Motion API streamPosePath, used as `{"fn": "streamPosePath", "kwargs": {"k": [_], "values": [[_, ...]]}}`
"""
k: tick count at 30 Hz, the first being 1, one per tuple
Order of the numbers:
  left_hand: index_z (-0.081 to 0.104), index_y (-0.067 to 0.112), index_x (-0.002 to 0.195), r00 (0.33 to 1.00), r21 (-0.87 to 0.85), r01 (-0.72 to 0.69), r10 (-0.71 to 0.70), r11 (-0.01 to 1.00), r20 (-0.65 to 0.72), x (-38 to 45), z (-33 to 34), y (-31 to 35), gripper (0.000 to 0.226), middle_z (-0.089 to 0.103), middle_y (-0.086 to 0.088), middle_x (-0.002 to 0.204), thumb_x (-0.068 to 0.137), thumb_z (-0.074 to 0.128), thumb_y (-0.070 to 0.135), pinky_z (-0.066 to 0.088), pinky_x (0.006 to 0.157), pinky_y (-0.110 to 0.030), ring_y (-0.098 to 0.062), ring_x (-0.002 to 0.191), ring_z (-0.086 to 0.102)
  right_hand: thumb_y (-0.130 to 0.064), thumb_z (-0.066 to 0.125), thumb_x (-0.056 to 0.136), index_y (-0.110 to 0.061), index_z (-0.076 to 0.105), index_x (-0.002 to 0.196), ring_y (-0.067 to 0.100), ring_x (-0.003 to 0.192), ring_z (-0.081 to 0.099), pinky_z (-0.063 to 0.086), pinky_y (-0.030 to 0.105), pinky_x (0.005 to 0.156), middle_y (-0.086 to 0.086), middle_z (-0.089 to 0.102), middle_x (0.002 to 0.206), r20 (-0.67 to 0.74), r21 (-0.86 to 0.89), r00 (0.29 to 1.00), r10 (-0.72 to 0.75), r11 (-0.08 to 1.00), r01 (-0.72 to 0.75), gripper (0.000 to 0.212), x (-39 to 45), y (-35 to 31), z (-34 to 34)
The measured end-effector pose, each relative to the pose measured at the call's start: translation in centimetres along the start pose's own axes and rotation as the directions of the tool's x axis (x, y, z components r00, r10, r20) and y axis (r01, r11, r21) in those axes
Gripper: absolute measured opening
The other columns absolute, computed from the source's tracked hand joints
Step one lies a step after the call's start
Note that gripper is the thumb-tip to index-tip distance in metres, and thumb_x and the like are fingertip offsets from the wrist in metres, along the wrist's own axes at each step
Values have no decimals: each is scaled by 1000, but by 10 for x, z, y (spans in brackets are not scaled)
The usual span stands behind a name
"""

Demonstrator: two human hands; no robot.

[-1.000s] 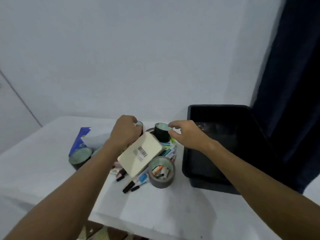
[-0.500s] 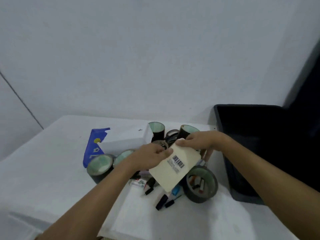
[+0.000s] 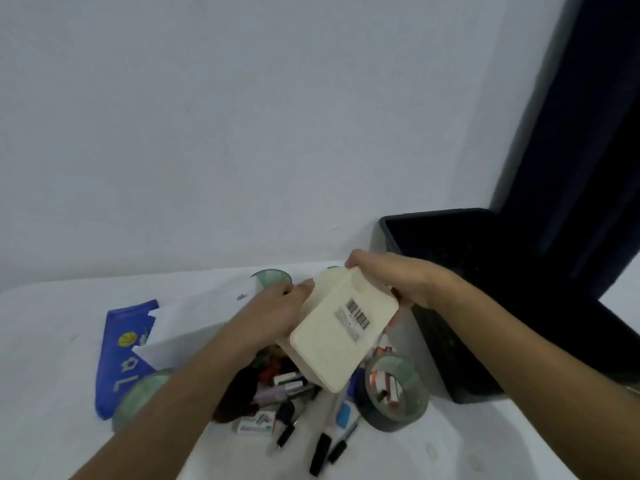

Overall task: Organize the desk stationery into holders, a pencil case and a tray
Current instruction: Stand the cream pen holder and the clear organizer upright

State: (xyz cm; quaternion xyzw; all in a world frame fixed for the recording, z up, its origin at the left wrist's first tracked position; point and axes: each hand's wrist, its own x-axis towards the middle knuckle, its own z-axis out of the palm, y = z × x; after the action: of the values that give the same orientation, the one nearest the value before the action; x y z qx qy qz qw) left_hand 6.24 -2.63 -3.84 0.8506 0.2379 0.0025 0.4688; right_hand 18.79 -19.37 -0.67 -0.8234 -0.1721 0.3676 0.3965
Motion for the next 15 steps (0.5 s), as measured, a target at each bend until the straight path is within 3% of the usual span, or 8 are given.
{"fn": "streamPosePath", "kwargs": {"k": [2,5,7,9,12,15], "values": [[53,24,122,997,-53,-13,8,999,-81,11,-19,18,52,55,5,121,90,39,63,45,77,-31,-16,104,55,-53,39,89,-15,65,104,28,89,70,58,40,70,11,72,96,-44,43,994,-97,994,98,48,-7,-11,-21],[59,18,115,994,-255,71,-91,964,-66,25,-39,39,59,62,-9,114,86,44,67,55,82,-41,-25,95,63,-51,36,92,-20,61,100,28,95,67,56,46,82,9,71,94,-110,180,970,-217,955,234,40,-5,-23,-50],[62,12,112,982,-488,189,-149,852,120,31,-42,52,66,65,-17,106,83,46,69,56,83,-48,-33,89,66,-49,35,93,-19,59,103,28,95,66,57,48,83,9,69,93,-140,262,949,-282,914,310,39,1,-26,-61],[65,14,113,952,-651,245,-50,719,303,36,-39,66,60,67,-17,106,87,44,64,55,81,-53,-35,92,66,-46,32,93,-17,59,106,27,91,66,58,45,77,10,66,91,-148,332,923,-354,862,384,41,9,-28,-68],[66,20,111,950,-697,181,60,694,306,46,-31,76,37,69,-13,104,93,43,43,54,78,-50,-32,92,65,-45,30,91,-14,58,111,23,87,62,54,38,71,10,62,94,-159,451,886,-435,766,457,46,29,-27,-71],[67,14,98,954,-659,163,52,734,295,56,-26,83,23,70,-10,87,92,50,28,56,73,-42,-27,79,66,-50,41,79,-14,57,112,22,95,53,50,35,81,11,55,102,-151,545,873,-463,698,464,51,50,-21,-78]]}}
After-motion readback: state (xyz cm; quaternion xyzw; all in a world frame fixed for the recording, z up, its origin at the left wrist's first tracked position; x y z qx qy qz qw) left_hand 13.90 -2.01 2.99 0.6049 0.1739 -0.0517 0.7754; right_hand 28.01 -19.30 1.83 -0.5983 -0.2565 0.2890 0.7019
